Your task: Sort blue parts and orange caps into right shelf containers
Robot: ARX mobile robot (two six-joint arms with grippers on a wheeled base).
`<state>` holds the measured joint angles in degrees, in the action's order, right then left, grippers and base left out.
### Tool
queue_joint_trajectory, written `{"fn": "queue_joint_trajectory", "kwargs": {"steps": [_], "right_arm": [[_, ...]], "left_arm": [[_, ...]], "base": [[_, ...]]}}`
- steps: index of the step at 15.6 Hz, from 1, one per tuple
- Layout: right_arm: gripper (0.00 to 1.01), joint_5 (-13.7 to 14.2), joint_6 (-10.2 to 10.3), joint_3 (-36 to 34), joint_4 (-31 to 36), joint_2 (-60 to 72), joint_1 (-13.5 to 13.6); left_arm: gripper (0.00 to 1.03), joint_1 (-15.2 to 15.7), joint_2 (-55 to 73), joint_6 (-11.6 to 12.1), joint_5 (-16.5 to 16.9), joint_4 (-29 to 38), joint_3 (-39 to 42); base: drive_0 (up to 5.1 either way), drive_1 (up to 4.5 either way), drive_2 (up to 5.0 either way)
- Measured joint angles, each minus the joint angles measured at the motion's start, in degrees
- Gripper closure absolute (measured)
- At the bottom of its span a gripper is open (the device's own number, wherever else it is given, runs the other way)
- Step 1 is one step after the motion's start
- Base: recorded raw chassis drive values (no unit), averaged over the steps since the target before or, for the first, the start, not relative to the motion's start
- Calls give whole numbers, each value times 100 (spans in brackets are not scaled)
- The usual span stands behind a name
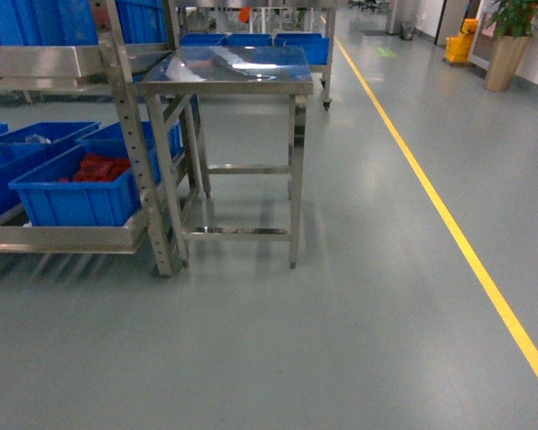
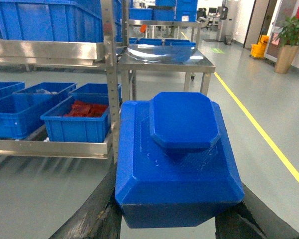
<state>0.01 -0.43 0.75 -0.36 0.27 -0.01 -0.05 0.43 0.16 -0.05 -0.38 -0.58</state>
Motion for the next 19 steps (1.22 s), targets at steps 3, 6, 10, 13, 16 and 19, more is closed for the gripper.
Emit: {"fn": "queue_joint_trajectory", "kwargs": {"steps": [3,6,10,13,16,19], "right_arm": [[59,-2,0,0,-2,0,0],[59,-2,0,0,9,0,0],[59,0,0,0,13,0,0],[59,0,0,0,11,0,0],[59,0,0,0,-20,0,0],[59,0,0,0,-2,0,0]], "left_arm": [[61,0,0,0,2,-4,0],[61,0,0,0,4,-2,0],[61,0,0,0,4,15,0],[61,0,0,0,4,9,0],[61,0,0,0,2,-11,0],[61,0,0,0,4,-2,0]], "base": [[-2,428,-433],[1,432,-429],[2,433,-428],[-5,426,-436],[-8,423,-440],[-9,423,-441]]}}
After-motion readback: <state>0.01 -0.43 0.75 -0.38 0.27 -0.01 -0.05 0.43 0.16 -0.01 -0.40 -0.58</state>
